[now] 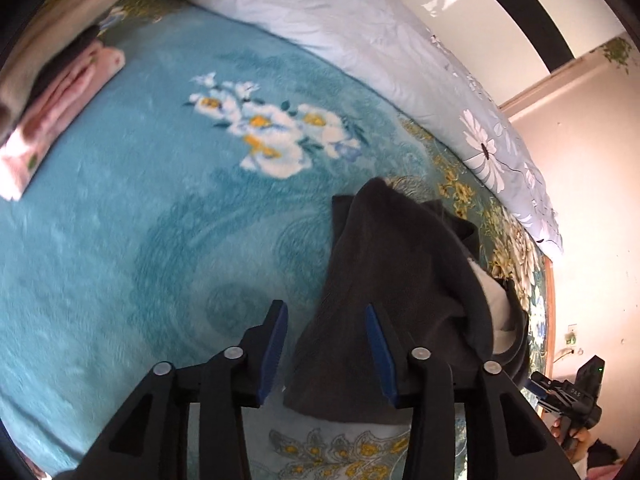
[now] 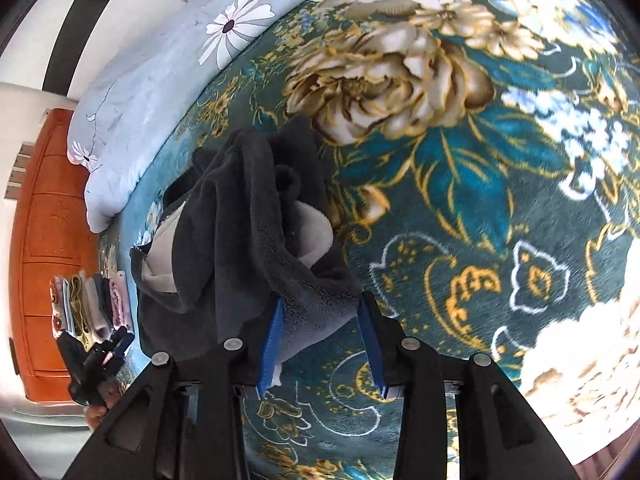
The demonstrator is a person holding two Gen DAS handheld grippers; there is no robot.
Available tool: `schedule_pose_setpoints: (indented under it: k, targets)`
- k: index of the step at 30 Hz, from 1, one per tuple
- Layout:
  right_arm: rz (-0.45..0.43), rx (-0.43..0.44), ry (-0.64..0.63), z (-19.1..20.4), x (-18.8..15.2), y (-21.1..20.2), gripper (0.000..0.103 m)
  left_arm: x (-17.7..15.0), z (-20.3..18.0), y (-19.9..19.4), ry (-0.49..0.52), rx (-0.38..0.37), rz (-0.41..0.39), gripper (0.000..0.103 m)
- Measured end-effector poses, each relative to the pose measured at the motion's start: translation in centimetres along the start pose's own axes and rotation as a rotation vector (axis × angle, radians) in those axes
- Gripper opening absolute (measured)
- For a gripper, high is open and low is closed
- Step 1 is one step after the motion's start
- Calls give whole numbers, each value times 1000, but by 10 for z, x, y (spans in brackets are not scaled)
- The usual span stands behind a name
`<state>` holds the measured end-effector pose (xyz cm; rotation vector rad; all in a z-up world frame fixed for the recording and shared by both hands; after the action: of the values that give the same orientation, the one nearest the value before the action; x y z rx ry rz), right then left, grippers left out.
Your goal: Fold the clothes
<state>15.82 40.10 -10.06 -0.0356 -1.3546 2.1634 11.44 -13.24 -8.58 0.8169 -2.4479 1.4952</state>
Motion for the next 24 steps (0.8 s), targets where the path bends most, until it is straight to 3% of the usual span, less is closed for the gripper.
schedule_pose_setpoints:
  k: [2, 8, 13, 19, 22, 23, 24]
  targets:
    - [-39, -30, -44, 3, 4, -8, 42, 7, -7, 9, 27, 4, 8, 55]
    - [-111, -80, -198, 21, 18, -20, 50, 13, -27, 36, 130, 91, 42, 56]
    - [-105, -108, -381, 68, 36, 22, 50, 11, -47, 58, 301, 161, 48, 56]
    - [-17, -169, -528, 100, 46, 78, 50, -2, -58, 80, 410, 150, 103, 56]
    - [-4, -160, -481, 96, 47, 84, 49, -4, -59, 80, 407, 118, 98, 52]
    - [-8, -155, -460, 94, 48, 82, 46, -5, -57, 80, 392, 97, 103, 42]
    - [-12, -150, -438, 92, 48, 80, 35, -5, -56, 81, 381, 80, 107, 34]
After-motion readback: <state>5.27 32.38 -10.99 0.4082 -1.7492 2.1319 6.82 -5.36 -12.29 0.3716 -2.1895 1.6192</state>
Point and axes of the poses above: each gripper's, at about its wrist camera, not at the fingertips, and y roughly the way its jaws point, z to its left, x to its top, the point moved 2 cm from there along y, roughly the way its jaws point, and after that the axes turned 10 degrees about -z, right-handed, at the moved point
